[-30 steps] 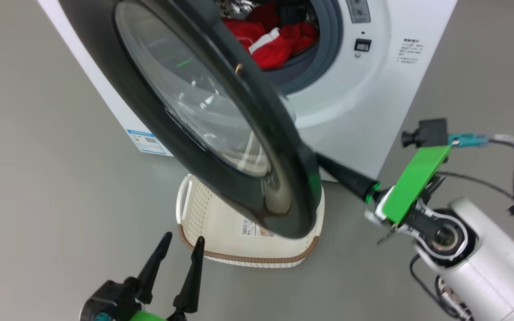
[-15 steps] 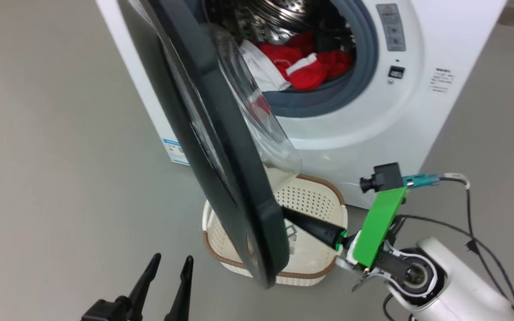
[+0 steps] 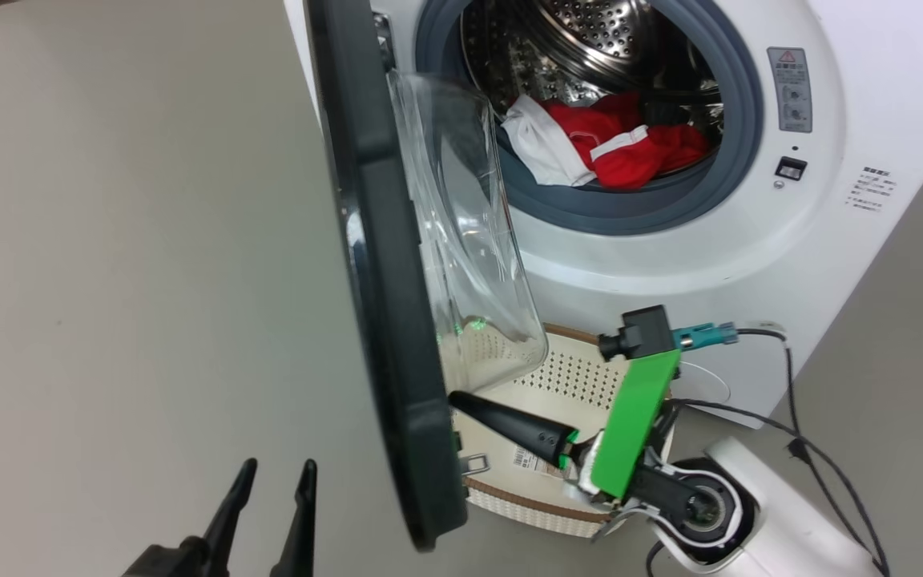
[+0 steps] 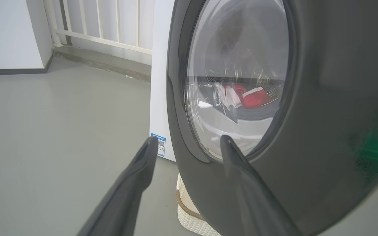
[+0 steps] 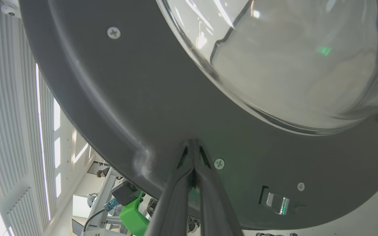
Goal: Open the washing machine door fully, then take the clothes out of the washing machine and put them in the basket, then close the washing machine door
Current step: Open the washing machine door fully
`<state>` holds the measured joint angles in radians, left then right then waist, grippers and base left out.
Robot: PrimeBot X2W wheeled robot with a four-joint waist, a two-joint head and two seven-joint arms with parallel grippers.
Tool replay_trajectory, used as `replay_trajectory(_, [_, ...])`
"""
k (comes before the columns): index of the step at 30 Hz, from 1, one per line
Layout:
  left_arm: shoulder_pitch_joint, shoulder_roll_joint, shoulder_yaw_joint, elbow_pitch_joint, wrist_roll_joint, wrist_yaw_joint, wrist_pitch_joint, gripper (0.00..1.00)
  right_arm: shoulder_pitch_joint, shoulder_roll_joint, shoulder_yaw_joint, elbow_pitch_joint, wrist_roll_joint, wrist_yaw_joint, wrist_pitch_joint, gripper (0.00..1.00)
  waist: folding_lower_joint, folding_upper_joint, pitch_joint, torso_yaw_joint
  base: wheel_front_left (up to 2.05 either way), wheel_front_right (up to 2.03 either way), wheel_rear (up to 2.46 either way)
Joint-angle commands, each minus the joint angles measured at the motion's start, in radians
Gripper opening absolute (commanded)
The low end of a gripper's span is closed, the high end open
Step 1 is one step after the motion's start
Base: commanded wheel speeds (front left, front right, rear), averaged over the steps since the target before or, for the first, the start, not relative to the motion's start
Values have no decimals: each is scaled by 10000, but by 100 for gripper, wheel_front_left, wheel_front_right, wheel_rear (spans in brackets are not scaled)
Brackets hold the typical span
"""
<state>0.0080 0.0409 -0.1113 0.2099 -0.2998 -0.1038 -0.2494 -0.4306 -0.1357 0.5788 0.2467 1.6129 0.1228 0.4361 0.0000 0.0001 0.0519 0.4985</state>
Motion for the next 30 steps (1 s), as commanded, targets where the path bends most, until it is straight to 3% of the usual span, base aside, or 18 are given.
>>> replay_trajectory(1, [-17, 93, 421, -350, 59, 139, -124, 100, -220, 355, 204, -212, -148, 79, 71, 0, 0, -1, 50, 100, 0, 0, 0])
replay_trajectory(19, [26, 93, 637, -657, -115, 344, -124, 100, -620, 706, 662, 147, -491, 79, -322, 0, 0, -1, 226, 194, 0, 0, 0])
replay_trajectory(22, [3, 93, 645, -574, -82, 303, -124, 100, -482, 610, 623, 167, -548, 79, -499, 29, 0, -1, 138, 156, 0, 0, 0])
replay_trajectory(23, [3, 93, 645, -574, -82, 303, -124, 100, -482, 610, 623, 167, -548, 79, -499, 29, 0, -1, 138, 156, 0, 0, 0])
replay_trajectory(25, [-8, 93, 641, -522, -52, 266, -124, 100, -355, 534, 592, 155, -569, 79, -635, 46, 0, -1, 90, 131, 0, 0, 0])
replay_trajectory(27, [-8, 93, 638, -476, -17, 234, -124, 100, -193, 437, 558, 151, -592, 79, -786, 92, 0, -1, 11, 102, 0, 0, 0])
replay_trajectory(28, [-1, 93, 642, -456, 3, 221, -124, 100, -99, 383, 549, 151, -612, 79, -870, 100, 0, -1, -23, 85, 0, 0, 0])
replay_trajectory(30, [9, 93, 648, -404, 54, 185, -124, 100, 96, 261, 531, 160, -672, 79, -1072, 100, 0, -1, -108, 47, 0, 0, 0])
